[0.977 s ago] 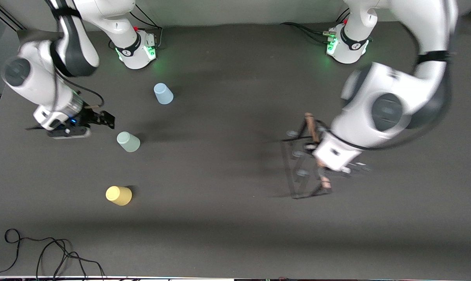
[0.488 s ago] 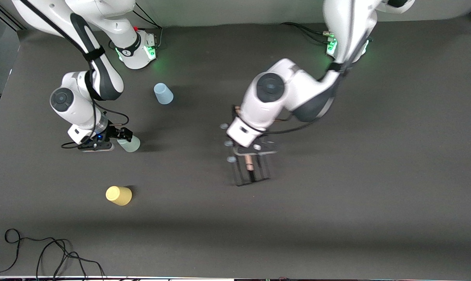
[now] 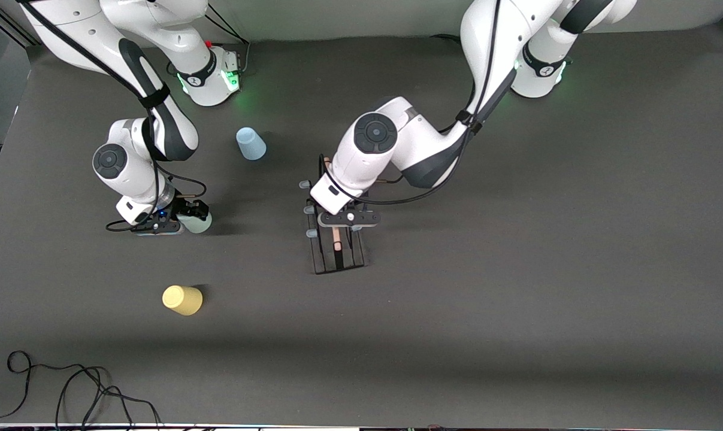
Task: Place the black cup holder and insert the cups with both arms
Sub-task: 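Carry the rack with the left gripper while the right gripper reaches the green cup, then set the rack down and release while the right gripper grasps the green cup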
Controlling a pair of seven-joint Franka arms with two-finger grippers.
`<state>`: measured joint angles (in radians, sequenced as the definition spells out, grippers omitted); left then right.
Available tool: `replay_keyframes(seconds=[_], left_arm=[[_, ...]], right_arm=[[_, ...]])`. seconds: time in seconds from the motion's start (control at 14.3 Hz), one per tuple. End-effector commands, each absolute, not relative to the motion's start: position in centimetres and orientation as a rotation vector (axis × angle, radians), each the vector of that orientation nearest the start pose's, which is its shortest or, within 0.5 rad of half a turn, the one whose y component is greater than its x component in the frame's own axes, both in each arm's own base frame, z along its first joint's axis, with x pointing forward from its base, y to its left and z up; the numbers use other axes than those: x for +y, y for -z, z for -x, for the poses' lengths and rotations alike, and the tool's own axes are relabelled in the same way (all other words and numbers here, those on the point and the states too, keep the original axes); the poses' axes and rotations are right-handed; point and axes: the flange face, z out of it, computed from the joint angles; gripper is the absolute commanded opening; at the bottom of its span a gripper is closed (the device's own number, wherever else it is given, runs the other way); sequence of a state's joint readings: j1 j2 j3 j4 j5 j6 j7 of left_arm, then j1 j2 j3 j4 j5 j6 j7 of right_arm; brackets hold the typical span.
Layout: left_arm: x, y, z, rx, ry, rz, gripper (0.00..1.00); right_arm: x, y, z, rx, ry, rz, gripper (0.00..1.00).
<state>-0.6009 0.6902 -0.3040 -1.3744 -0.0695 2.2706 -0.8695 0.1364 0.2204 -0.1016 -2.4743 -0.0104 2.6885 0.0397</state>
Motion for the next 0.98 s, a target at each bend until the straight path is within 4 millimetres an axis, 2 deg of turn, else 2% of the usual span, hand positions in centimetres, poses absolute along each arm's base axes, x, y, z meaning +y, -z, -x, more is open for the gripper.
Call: replay_keyframes(seconds=[0.0, 0.14, 0.28, 0.35, 0.42, 0.49, 0.56, 0.7, 0.77, 0.91], left_arm=[[-57.0, -35.0, -49.7, -0.085, -0.095, 3.504, 0.00], [-57.5, -34.8, -49.8, -0.107, -0.071, 3.547, 0.00], [-59.3, -34.0, -48.4, -0.104, -0.038, 3.581, 0.00], [-59.3, -34.0, -48.4, -0.100, -0.024, 3.587, 0.00], [-59.3, -34.0, -48.4, -0.082, -0.018, 3.587, 0.24], [-59.3, -33.9, -48.5, -0.063, -0.009, 3.583, 0.75], [-59.3, -33.7, -48.4, -0.053, -0.002, 3.578, 0.98], [-59.2, -33.8, -48.7, -0.058, 0.004, 3.578, 1.00], [-58.7, -34.5, -49.2, -0.080, 0.010, 3.576, 1.00], [-56.2, -37.0, -51.5, -0.172, 0.017, 3.568, 1.00]], right_arm=[[1.8, -22.2, -47.8, 0.023, -0.004, 3.158, 0.23], [1.9, -24.8, -48.5, 0.026, -0.013, 3.152, 0.18], [2.1, -29.9, -49.7, 0.025, -0.028, 3.144, 0.18], [2.0, -32.9, -50.3, 0.008, -0.053, 3.140, 0.18], [2.0, -36.1, -51.0, 0.014, -0.065, 3.137, 0.18], [2.0, -39.1, -51.9, 0.009, -0.094, 3.136, 0.18], [2.0, -42.2, -52.8, 0.008, -0.109, 3.135, 0.18], [2.0, -48.1, -54.1, 0.004, -0.130, 3.141, 0.18], [1.9, -50.3, -54.4, 0.019, -0.133, 3.146, 0.18], [1.7, -53.5, -54.6, 0.028, -0.132, 3.150, 0.18]])
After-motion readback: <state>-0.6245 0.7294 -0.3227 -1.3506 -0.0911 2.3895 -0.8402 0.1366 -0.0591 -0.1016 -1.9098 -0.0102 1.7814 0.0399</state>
